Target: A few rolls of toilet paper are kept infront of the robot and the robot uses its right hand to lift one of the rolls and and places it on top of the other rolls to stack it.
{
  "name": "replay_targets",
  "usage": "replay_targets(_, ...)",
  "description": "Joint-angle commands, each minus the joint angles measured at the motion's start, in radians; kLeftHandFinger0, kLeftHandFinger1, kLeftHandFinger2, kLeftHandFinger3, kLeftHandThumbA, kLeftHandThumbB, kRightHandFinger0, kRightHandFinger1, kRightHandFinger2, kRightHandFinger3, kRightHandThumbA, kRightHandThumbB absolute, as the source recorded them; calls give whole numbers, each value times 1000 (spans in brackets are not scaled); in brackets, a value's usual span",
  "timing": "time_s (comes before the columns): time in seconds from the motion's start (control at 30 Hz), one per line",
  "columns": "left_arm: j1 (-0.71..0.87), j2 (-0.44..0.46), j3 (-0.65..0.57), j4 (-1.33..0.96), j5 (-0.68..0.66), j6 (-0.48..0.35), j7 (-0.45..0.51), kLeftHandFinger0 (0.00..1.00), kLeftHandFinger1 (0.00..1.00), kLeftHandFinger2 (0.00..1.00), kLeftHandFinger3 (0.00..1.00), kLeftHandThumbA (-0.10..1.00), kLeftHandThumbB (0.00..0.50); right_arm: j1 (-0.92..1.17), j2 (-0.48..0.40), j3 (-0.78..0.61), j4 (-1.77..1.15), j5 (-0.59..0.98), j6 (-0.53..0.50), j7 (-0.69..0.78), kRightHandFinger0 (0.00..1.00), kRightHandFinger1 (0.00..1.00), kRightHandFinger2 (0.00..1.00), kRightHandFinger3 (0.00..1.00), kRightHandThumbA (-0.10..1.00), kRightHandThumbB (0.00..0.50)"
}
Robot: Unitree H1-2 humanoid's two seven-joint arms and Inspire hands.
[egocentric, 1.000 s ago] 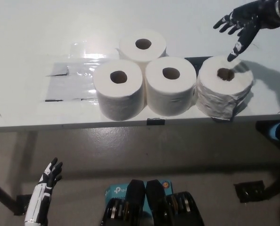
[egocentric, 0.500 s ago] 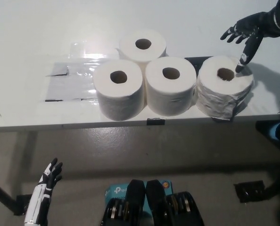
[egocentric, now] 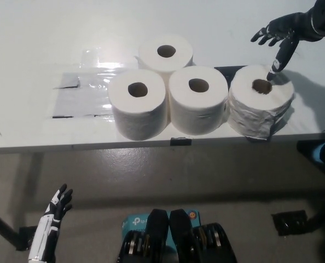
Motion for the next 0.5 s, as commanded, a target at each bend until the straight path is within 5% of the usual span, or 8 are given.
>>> replay_targets(0.0,6,12,-8,-19,3,-44,-9,1000,1000,1000,1000,1000,194,-55,-17,-23,-7,-7,-18,-32,1000,1000,1000,1000,1000,482)
replay_targets(0.47,7,12,-11,-17,7,-53,-6,1000,1000,1000,1000,1000,204,-34,-2,-26,6,-17,-13,-52,1000,1000,1000,1000,1000,499)
